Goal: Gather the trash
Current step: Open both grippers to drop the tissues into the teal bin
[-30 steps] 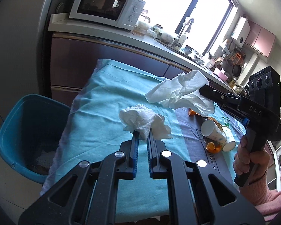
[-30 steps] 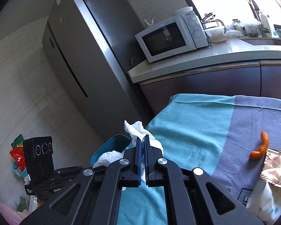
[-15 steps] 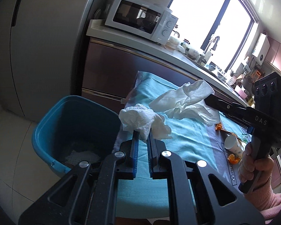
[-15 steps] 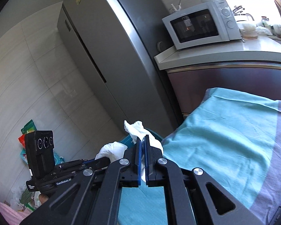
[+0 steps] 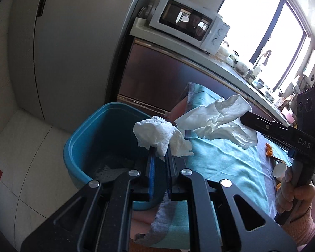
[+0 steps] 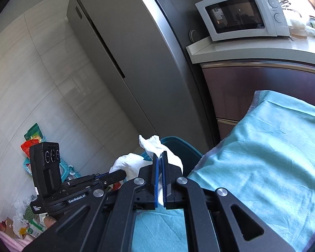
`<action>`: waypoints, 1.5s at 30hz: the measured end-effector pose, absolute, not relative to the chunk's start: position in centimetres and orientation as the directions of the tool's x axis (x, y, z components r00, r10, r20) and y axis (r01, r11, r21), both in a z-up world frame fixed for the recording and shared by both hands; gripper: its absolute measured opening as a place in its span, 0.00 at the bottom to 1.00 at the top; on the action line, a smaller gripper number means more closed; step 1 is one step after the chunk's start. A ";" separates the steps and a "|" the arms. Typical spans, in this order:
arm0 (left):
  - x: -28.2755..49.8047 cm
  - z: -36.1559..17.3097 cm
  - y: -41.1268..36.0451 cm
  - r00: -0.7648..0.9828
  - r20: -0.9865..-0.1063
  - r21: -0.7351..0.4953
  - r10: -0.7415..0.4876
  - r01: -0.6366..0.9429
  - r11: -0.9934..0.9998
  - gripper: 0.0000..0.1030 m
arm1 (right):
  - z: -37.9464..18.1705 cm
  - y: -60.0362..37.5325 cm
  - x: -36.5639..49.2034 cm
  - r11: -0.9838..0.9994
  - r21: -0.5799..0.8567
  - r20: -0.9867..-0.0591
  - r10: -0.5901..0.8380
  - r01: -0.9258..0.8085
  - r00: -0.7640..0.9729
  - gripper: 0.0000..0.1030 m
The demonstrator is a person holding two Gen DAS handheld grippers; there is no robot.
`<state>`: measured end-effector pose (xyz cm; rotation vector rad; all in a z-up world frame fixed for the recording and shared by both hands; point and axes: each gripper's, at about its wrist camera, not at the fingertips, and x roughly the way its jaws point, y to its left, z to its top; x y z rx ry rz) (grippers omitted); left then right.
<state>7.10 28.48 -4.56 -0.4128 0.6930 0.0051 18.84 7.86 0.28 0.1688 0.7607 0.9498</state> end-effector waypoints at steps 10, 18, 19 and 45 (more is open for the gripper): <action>8.3 -6.5 29.4 0.749 -0.657 -0.345 -0.087 -0.196 0.918 0.09 | -1.2 11.2 19.7 0.595 0.425 -0.569 0.762 -0.682 0.309 0.02; 9.5 -8.1 29.5 0.728 -0.682 -0.335 -0.068 -0.228 0.914 0.09 | -2.6 13.3 21.0 0.612 0.408 -0.613 0.733 -0.677 0.293 0.02; 9.7 -8.4 29.6 0.725 -0.686 -0.337 -0.068 -0.232 0.912 0.09 | -2.7 13.5 21.1 0.614 0.406 -0.618 0.730 -0.677 0.292 0.02; 11.6 -10.1 28.5 0.719 -0.691 -0.346 -0.073 -0.240 0.907 0.31 | -4.0 12.4 21.5 0.640 0.418 -0.638 0.712 -0.644 0.293 0.17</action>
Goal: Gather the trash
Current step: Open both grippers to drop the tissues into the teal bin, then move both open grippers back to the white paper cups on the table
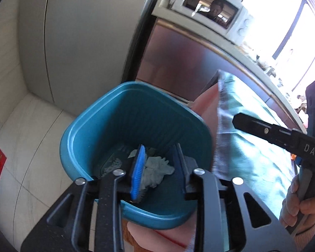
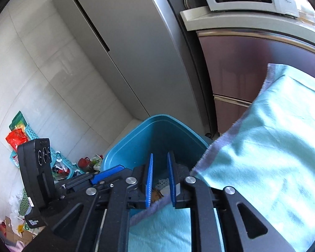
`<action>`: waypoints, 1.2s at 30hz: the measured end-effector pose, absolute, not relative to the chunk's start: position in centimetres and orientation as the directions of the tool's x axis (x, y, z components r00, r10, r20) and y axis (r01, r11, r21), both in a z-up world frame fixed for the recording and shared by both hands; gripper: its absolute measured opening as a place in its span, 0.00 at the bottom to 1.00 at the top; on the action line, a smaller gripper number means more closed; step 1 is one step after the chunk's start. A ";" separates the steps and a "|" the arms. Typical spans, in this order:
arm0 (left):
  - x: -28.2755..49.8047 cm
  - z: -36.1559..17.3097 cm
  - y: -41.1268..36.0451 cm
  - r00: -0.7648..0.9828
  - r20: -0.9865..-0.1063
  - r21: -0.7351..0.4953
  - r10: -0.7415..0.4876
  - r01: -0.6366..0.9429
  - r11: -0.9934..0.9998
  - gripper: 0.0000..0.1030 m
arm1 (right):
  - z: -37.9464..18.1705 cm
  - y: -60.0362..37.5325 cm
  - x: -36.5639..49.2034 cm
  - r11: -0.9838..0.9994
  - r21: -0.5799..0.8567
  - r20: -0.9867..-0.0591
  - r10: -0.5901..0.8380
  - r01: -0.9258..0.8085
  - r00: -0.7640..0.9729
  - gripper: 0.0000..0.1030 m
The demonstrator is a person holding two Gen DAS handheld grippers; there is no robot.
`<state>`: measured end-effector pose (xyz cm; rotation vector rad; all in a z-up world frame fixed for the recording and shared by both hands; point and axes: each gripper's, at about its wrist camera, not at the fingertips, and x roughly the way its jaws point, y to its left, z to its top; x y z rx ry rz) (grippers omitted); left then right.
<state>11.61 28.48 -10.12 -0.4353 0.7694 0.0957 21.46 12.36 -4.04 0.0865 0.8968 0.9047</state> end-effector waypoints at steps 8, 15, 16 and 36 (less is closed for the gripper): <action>10.6 -7.1 23.3 0.760 -0.623 -0.351 -0.184 -0.061 0.935 0.46 | -1.8 3.1 17.4 0.683 0.369 -0.583 0.698 -0.630 0.415 0.33; 11.0 -5.4 14.7 0.716 -0.586 -0.358 -0.380 0.192 0.914 0.48 | -1.2 -8.5 13.3 0.800 0.366 -0.552 0.598 -0.476 0.581 0.37; 11.0 -5.2 13.2 0.703 -0.583 -0.353 -0.407 0.232 0.906 0.48 | -1.2 -10.0 12.8 0.818 0.361 -0.553 0.575 -0.448 0.604 0.37; 13.2 -4.2 -7.6 0.489 -0.615 -0.307 -0.618 0.573 0.760 0.50 | -4.7 -33.4 11.1 0.907 0.418 -0.551 0.218 0.040 0.806 0.45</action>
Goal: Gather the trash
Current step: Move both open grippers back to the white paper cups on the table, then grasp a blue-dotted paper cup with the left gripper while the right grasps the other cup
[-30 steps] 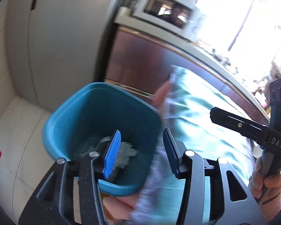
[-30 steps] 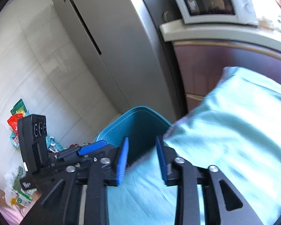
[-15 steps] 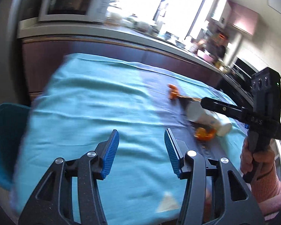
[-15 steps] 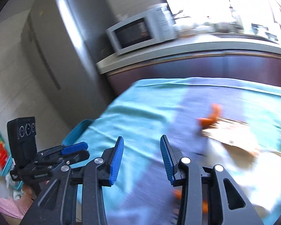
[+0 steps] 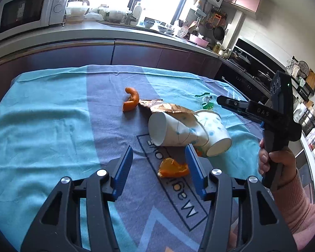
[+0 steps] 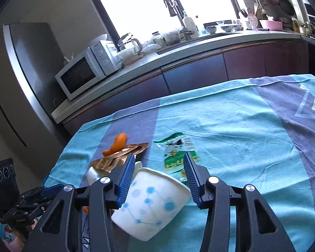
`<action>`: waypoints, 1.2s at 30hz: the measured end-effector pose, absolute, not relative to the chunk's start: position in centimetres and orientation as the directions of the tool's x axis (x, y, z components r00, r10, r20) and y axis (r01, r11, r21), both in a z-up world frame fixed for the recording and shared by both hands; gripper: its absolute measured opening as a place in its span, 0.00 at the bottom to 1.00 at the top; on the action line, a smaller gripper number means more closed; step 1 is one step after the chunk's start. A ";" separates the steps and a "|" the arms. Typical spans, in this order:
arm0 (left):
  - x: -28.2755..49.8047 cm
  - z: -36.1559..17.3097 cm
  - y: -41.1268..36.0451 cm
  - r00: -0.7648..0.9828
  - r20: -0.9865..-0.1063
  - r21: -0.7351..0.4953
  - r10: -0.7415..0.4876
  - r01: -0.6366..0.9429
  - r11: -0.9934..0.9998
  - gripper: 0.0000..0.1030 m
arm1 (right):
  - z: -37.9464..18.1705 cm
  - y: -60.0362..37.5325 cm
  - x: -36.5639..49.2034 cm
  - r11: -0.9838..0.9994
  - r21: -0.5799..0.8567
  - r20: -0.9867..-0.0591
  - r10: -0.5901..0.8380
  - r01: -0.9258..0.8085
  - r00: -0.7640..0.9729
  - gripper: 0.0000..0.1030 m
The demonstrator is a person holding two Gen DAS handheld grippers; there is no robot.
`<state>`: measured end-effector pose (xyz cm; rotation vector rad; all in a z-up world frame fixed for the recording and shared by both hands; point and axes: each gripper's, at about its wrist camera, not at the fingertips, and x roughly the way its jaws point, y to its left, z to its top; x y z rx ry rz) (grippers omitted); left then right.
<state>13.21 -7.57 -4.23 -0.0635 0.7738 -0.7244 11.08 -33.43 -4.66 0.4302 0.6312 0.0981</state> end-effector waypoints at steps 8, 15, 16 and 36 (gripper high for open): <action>16.4 -3.3 -10.9 0.452 -0.629 -0.329 -0.632 0.582 0.744 0.53 | -5.6 -35.3 11.8 0.890 0.453 -0.547 0.238 0.045 0.802 0.49; 17.1 -5.2 -13.3 0.401 -0.676 -0.331 -0.618 0.585 0.741 0.53 | -6.8 -35.0 9.1 0.864 0.503 -0.542 0.306 0.011 0.783 0.50; 17.4 -5.5 -13.6 0.389 -0.679 -0.341 -0.623 0.584 0.737 0.51 | -7.0 -35.1 8.8 0.857 0.515 -0.540 0.318 0.008 0.779 0.50; 16.6 -5.8 -11.5 0.401 -0.665 -0.365 -0.631 0.562 0.742 0.13 | -7.1 -32.4 8.0 0.845 0.513 -0.538 0.452 -0.149 0.711 0.40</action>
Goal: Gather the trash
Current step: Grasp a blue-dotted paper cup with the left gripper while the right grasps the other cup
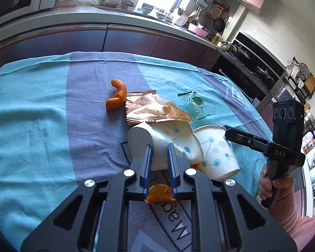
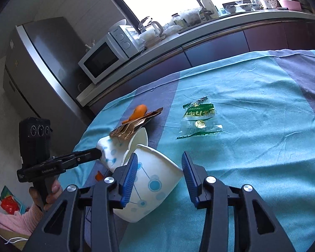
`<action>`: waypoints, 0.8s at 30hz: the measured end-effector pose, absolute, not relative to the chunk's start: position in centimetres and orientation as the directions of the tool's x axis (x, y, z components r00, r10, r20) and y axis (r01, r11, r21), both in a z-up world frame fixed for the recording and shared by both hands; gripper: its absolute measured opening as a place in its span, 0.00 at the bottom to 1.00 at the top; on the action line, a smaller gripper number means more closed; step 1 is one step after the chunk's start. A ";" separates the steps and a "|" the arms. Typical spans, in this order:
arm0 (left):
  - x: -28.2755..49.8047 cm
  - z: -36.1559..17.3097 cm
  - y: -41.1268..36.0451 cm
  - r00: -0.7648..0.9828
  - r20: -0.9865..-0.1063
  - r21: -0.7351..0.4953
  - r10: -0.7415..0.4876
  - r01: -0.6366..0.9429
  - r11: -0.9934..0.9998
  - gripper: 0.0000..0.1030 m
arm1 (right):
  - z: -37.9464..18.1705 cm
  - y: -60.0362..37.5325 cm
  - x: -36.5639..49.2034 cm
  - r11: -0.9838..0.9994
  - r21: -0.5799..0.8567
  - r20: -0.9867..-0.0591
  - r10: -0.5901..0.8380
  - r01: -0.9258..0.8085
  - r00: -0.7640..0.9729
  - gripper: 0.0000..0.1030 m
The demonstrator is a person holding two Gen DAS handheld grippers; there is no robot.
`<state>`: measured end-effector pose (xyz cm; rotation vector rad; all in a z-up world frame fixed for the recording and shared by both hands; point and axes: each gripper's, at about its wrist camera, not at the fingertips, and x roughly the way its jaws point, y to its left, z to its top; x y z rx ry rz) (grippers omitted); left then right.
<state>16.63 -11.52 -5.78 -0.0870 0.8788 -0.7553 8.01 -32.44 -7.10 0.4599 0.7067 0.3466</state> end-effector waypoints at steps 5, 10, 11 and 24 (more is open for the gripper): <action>15.9 -5.4 -9.9 0.422 -0.658 -0.361 -0.624 0.550 0.753 0.10 | -7.0 -31.7 7.6 0.844 0.504 -0.539 0.474 -0.184 0.696 0.33; 15.4 -5.2 -7.9 0.451 -0.651 -0.364 -0.611 0.521 0.772 0.09 | -7.1 -31.0 7.6 0.808 0.538 -0.515 0.540 -0.240 0.666 0.20; 15.4 -5.1 -7.4 0.453 -0.648 -0.372 -0.613 0.514 0.773 0.09 | -7.0 -30.7 7.5 0.806 0.537 -0.514 0.546 -0.249 0.662 0.19; 14.3 -4.7 -2.4 0.505 -0.635 -0.385 -0.584 0.448 0.807 0.05 | -6.6 -27.5 7.2 0.715 0.580 -0.453 0.682 -0.391 0.574 0.07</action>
